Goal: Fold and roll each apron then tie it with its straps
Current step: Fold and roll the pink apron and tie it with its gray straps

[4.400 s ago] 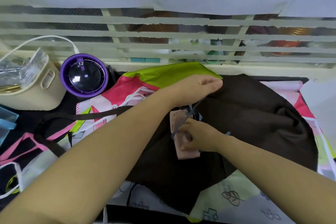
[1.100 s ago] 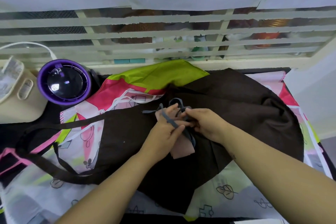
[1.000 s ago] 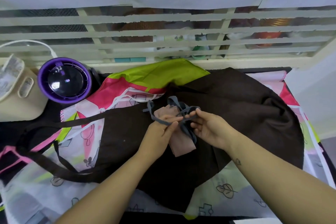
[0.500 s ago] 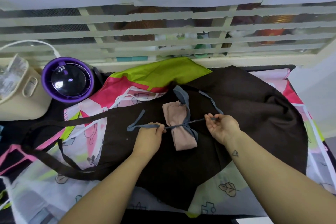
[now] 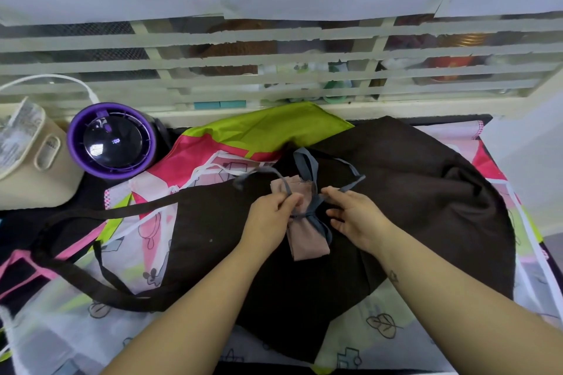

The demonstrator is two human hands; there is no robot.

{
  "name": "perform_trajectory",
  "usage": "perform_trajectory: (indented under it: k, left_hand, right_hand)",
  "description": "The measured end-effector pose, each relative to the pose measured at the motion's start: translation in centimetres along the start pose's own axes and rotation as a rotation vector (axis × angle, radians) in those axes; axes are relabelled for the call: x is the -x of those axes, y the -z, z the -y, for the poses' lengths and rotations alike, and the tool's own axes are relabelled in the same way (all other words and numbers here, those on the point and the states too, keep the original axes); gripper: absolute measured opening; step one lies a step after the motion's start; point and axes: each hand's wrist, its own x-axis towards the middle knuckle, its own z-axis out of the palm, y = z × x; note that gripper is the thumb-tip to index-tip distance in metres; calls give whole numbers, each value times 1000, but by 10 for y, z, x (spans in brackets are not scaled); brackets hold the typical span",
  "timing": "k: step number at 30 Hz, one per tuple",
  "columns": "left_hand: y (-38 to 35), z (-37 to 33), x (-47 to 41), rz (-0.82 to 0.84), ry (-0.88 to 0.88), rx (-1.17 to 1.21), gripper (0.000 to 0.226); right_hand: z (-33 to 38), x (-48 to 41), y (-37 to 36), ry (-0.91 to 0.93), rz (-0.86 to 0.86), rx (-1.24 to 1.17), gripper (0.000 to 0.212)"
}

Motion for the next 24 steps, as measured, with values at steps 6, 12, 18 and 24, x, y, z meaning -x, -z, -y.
perform_trajectory:
  k: [6,12,18,24]
  left_hand:
    - [-6,-2,-10,54,100,194,31]
    - [-6,4,-15,113,-65,-317,28]
    - [-10,0,-14,139,-181,-540,9]
    - [-17,-4,-13,295,-180,-895,30]
  right_hand:
    - [-2,2,-2,214,119,172,39]
    - [0,-9,14,440,149,1008,45]
    - [2,-6,17,456,174,921,39]
    - [27,10,-11,567,247,899,37]
